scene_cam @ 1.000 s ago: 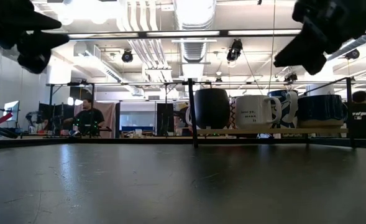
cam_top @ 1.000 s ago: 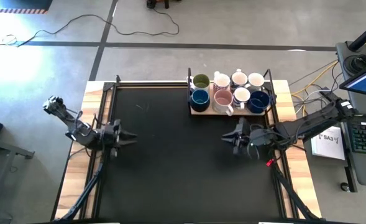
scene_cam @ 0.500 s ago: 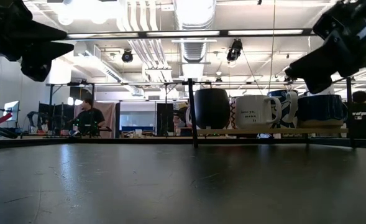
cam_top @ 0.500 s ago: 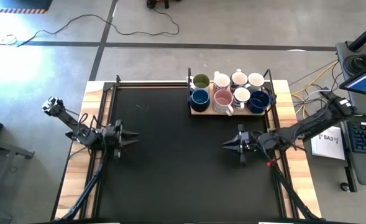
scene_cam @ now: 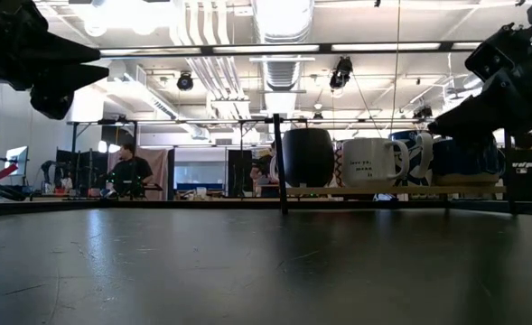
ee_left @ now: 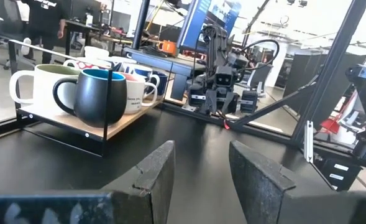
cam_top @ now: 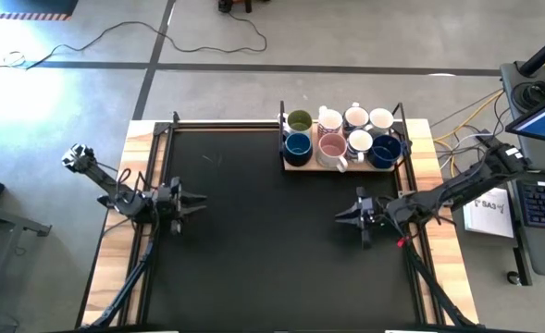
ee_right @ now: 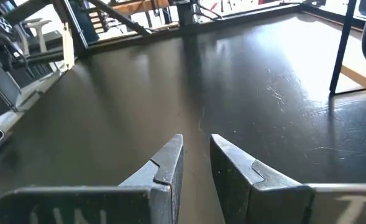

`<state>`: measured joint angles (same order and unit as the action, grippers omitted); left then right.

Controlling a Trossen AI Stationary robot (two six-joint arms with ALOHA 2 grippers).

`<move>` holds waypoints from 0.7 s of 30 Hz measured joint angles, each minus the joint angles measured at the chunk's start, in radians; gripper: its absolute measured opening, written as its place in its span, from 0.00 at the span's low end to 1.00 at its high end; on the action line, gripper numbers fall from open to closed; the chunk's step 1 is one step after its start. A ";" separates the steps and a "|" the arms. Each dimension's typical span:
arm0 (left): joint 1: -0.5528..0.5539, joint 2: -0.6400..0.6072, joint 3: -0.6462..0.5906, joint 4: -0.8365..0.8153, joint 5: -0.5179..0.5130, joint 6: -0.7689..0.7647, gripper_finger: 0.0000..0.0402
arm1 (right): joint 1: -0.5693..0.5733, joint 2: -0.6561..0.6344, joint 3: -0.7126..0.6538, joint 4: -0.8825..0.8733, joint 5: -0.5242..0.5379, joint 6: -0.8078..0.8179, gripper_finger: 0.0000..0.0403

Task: Place coffee mugs
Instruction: Return to Home Position

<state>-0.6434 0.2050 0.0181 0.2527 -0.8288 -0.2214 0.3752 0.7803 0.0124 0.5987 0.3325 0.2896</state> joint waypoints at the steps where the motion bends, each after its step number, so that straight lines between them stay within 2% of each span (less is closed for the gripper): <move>1: 0.000 0.000 0.000 0.000 0.000 0.000 0.34 | 0.000 0.000 0.000 -0.002 0.000 -0.006 0.17; 14: 0.000 0.001 0.000 -0.001 0.000 0.000 0.34 | 0.000 0.001 0.000 -0.040 0.000 -0.002 0.17; 21: 0.010 -0.083 -0.003 -0.053 0.001 -0.002 0.34 | 0.000 -0.055 -0.001 -0.045 0.000 -0.002 0.17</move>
<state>-0.6333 0.1223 0.0154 0.1998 -0.8276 -0.2230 0.3748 0.7250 0.0116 0.5537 0.3328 0.2878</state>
